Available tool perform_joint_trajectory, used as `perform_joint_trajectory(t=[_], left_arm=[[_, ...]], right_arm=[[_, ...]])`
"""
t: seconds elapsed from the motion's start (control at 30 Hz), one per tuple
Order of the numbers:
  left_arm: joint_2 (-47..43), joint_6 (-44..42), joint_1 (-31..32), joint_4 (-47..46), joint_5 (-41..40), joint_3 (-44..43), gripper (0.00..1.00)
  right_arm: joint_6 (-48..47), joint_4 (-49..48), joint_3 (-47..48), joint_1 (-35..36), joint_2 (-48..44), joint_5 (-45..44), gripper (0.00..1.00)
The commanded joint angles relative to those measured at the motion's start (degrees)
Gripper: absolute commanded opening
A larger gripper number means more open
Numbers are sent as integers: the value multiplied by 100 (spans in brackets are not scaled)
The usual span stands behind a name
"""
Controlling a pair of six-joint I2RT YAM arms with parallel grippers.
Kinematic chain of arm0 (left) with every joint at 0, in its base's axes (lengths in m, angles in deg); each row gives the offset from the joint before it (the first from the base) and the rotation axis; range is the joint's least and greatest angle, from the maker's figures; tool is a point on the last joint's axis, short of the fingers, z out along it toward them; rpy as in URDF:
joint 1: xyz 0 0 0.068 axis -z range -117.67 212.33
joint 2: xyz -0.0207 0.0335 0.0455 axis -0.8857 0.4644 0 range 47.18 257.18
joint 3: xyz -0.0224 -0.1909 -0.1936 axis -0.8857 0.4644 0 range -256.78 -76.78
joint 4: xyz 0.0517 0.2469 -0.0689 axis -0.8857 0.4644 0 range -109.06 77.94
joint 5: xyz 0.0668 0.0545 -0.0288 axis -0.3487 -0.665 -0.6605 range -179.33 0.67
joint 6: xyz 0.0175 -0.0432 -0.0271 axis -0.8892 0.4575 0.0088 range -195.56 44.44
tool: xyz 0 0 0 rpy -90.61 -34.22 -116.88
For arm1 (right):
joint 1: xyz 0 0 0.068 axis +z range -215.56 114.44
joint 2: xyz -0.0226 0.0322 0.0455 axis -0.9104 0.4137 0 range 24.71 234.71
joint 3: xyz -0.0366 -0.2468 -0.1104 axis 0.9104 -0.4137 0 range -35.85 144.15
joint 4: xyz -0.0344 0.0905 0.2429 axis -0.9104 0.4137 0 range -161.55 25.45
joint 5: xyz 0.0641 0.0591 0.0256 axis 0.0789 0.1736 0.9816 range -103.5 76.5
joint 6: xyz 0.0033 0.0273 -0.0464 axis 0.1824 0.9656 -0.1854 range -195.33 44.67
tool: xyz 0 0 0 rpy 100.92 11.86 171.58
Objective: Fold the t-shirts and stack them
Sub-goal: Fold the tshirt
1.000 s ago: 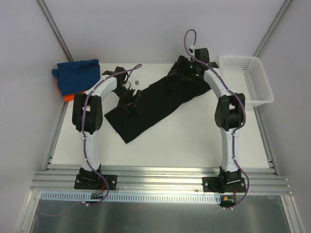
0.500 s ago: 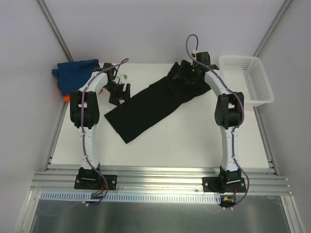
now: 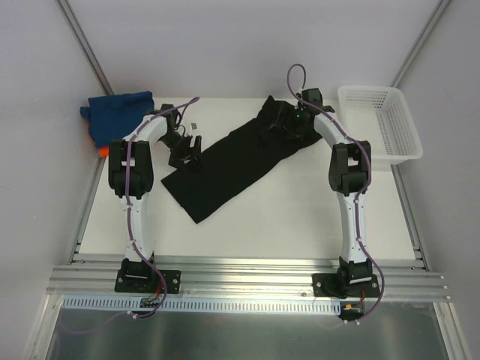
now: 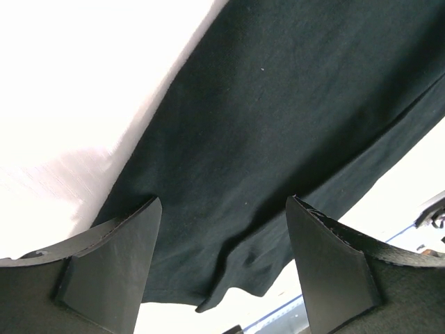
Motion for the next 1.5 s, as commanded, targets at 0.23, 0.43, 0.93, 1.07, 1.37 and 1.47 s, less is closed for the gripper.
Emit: perform_joint_trajectory(t=[0.23,0.43,0.93,1.07,1.37,1.47], left_arm=[[-835,35,93,295,29,1501,74],[-1257,140,471,295,266,2073,75],[-2311,536,1684,58,495,3312,75],[-2541,580,2026,-101,408,3515,76],[-2919,177,2098,-22,-366,2777,76],[-2831,105,1975,-22,-550,2557,76]], right_arm=[[254,-139,652,-33,464,20,90],[342,-235,801,20,535,116,90],[491,-429,1241,178,781,152,90],[439,-464,1390,249,816,151,90],[157,-456,1136,389,53,196,90],[105,-394,846,354,-308,213,90]])
